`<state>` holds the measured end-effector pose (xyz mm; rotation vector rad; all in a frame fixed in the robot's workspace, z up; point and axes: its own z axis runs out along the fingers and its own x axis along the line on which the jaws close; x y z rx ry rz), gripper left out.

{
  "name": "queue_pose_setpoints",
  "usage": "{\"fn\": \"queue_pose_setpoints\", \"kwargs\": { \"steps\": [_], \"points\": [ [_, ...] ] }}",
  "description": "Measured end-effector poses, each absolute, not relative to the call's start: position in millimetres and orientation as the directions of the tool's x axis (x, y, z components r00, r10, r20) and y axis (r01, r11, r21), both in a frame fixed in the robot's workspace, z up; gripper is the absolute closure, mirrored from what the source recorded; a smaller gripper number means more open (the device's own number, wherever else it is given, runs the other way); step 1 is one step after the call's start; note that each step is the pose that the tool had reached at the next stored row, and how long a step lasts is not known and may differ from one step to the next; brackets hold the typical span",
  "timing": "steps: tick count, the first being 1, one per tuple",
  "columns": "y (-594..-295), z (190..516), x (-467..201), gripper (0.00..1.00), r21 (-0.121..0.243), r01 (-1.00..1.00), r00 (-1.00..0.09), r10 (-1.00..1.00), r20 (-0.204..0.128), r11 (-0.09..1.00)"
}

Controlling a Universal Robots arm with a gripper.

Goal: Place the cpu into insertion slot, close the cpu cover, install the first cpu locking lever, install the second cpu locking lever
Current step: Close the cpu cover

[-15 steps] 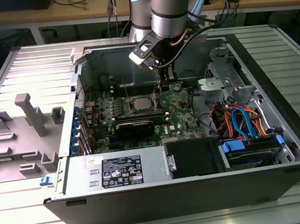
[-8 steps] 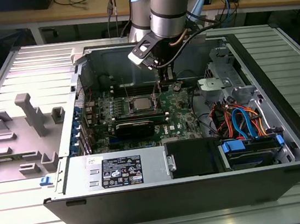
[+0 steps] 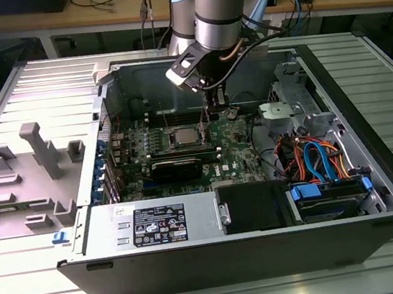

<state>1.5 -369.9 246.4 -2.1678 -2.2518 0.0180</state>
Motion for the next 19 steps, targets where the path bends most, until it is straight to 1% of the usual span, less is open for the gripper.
{"fn": "queue_pose_setpoints", "kwargs": {
  "steps": [19],
  "points": [
    [-369.9, 246.0, -8.5, 0.89, -0.019, 0.999, -0.038, 0.999, 0.003, 0.038]
  ]
}}
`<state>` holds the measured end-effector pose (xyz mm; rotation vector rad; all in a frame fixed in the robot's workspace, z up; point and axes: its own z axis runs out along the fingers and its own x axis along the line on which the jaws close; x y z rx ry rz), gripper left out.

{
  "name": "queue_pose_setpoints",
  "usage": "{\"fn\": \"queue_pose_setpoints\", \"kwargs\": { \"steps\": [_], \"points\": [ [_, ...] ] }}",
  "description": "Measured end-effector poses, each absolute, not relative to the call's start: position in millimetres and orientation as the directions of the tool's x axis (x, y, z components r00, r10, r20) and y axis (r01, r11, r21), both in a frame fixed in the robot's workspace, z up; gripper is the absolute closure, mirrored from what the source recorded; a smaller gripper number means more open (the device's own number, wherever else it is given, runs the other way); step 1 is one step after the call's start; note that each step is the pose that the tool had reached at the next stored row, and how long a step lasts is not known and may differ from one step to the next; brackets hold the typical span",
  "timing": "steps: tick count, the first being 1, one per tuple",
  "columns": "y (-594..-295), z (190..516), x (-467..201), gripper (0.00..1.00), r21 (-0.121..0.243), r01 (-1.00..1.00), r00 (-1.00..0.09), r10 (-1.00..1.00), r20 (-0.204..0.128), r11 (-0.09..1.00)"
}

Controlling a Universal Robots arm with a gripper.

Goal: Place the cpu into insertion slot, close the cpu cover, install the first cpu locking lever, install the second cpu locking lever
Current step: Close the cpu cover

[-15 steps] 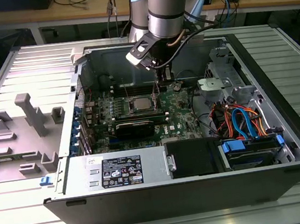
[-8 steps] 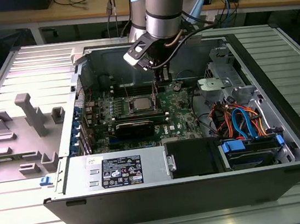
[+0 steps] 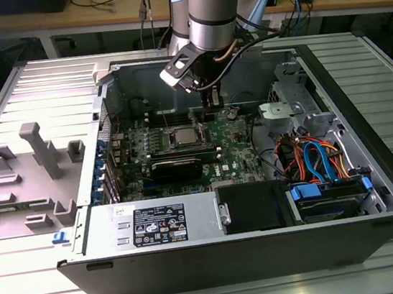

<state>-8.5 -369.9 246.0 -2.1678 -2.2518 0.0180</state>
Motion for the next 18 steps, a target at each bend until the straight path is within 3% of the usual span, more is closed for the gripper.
{"fn": "queue_pose_setpoints", "kwargs": {
  "steps": [18],
  "points": [
    [-370.2, 243.9, -34.7, 0.89, -0.019, 0.999, -0.038, 0.999, 0.01, 0.038]
  ]
}}
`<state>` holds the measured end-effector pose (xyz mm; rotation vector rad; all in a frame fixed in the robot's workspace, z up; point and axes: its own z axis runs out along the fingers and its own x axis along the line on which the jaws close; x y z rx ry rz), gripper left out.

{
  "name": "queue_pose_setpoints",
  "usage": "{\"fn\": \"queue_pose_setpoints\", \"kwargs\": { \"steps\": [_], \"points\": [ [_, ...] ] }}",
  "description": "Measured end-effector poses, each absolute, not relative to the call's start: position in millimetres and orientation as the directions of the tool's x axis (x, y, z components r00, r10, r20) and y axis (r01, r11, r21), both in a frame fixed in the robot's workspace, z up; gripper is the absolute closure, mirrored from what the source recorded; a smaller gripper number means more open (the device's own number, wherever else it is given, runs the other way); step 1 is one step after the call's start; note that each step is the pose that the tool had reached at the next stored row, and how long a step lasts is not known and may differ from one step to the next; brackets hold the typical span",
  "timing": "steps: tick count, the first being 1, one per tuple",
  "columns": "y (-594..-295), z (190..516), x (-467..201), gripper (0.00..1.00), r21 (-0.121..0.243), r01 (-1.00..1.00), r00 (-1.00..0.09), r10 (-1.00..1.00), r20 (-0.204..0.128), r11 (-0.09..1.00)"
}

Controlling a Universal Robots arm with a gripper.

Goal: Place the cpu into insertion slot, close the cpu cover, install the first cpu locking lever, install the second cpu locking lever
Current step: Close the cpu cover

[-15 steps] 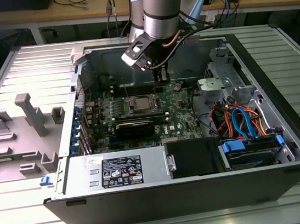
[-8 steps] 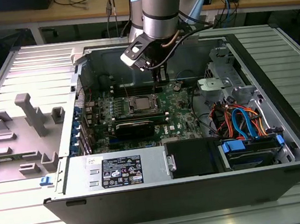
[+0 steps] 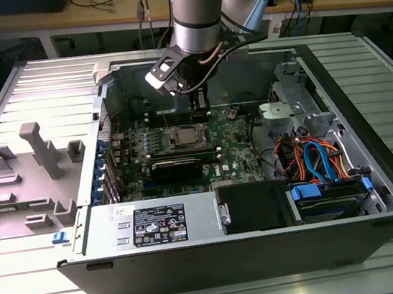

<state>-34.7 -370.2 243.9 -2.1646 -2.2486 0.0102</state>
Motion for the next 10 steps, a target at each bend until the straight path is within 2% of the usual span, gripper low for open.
{"fn": "queue_pose_setpoints", "kwargs": {
  "steps": [10],
  "points": [
    [-370.6, 241.2, -57.9, 0.89, -0.018, 0.999, -0.038, 0.999, 0.013, 0.038]
  ]
}}
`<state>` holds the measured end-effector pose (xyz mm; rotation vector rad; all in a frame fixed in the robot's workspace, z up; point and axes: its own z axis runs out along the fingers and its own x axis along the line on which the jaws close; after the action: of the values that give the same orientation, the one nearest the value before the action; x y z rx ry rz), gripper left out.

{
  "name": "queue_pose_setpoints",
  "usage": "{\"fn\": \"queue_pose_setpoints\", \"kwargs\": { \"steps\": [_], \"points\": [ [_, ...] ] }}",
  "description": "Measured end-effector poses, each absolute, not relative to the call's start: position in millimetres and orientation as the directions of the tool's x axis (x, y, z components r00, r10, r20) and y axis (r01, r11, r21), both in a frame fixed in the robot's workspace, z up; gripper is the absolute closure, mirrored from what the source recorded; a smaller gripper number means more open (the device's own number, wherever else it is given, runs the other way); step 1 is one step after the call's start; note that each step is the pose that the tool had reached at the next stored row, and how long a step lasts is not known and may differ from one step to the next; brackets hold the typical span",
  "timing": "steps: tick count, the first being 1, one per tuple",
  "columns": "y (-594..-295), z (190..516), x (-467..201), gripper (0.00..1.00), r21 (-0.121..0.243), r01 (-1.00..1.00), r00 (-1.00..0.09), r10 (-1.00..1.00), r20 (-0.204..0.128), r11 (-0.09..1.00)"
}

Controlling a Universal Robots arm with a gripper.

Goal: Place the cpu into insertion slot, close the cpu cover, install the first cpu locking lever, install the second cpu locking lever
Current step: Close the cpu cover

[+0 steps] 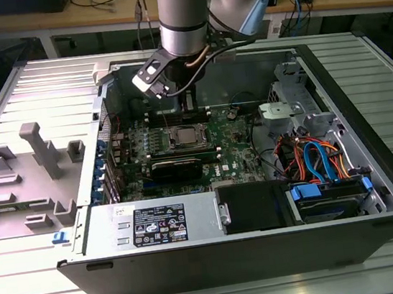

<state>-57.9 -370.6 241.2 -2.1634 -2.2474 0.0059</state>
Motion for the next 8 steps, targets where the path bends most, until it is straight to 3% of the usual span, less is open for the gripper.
{"fn": "queue_pose_setpoints", "kwargs": {
  "steps": [8],
  "points": [
    [-371.7, 238.1, -77.6, 0.89, -0.015, 0.999, -0.038, 0.999, 0.017, 0.039]
  ]
}}
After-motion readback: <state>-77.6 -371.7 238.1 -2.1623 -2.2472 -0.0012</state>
